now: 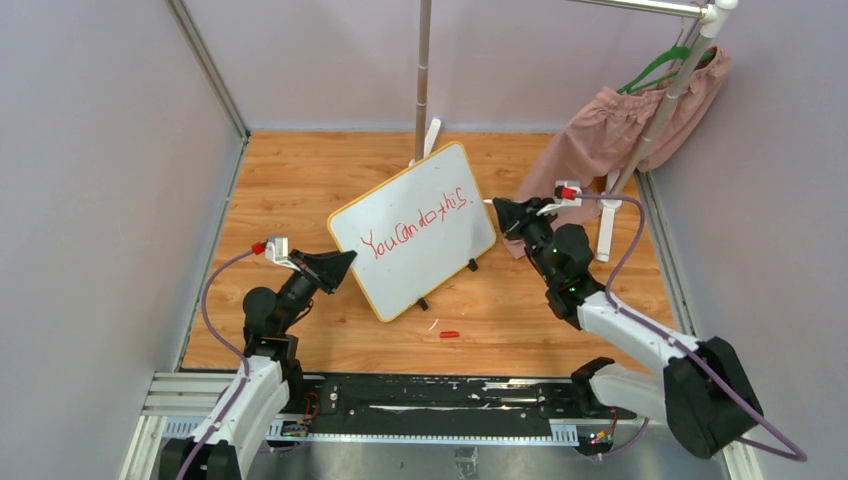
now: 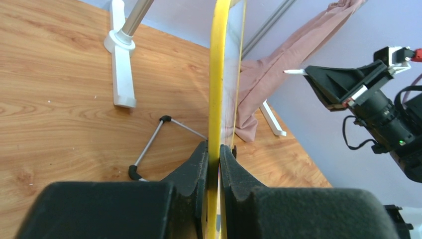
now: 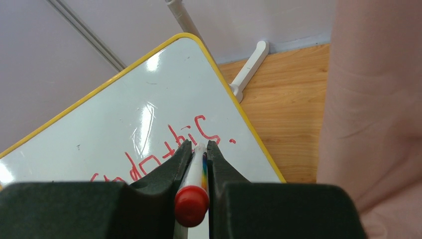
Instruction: Write a sentence on the whiteboard
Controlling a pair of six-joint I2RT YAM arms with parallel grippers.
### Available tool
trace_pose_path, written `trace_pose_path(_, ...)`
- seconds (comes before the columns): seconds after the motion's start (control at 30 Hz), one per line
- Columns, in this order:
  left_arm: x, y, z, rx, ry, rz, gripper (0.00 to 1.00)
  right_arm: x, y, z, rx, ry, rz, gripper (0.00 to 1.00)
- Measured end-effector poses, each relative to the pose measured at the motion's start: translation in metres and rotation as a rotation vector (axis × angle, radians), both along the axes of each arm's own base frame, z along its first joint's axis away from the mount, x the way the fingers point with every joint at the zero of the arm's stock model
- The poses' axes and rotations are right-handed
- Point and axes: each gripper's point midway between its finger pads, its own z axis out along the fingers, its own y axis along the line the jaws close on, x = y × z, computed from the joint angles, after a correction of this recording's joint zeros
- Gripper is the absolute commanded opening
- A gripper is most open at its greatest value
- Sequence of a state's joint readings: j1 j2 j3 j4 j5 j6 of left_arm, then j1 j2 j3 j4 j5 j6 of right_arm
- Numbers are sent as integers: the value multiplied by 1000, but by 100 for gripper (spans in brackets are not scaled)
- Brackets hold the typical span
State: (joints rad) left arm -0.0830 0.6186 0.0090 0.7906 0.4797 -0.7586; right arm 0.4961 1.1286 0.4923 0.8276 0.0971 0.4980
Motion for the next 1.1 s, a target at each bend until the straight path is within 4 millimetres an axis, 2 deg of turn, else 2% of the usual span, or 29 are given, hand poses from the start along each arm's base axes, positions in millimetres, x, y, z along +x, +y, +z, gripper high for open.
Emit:
trace_pose_path(0.23, 1, 2, -4, 2, 17, 17, 33, -34, -16, 9, 13, -19, 11, 0)
trace_pose_path(0.37, 2, 3, -7, 2, 34, 24, 41, -48, -22, 5, 8, -12, 18, 0)
trace_pose_path(0.53, 3, 4, -10, 1, 47, 31, 50, -60, -28, -1, 1, 1, 20, 0)
trace_pose_path(0.63, 3, 4, -10, -3, 52, 31, 64, -65, -30, 1, 2, -2, 25, 0)
trace_pose_path(0.83, -1, 5, -6, -18, 49, 37, 76, -74, -35, 6, 8, -15, 26, 0)
trace_pose_path(0.87, -2, 5, -5, -19, 47, 37, 80, -75, -35, 6, 9, -18, 26, 0)
trace_pose_path(0.9, -3, 6, -4, -22, 43, 39, 93, -76, -36, 6, 9, -16, 26, 0)
trace_pose_path(0.93, -4, 6, -3, -24, 40, 39, 99, -77, -36, 4, 7, -13, 26, 0)
trace_pose_path(1.1, -5, 6, -9, -42, 86, 42, 100, -79, -37, -1, -2, 4, 26, 0)
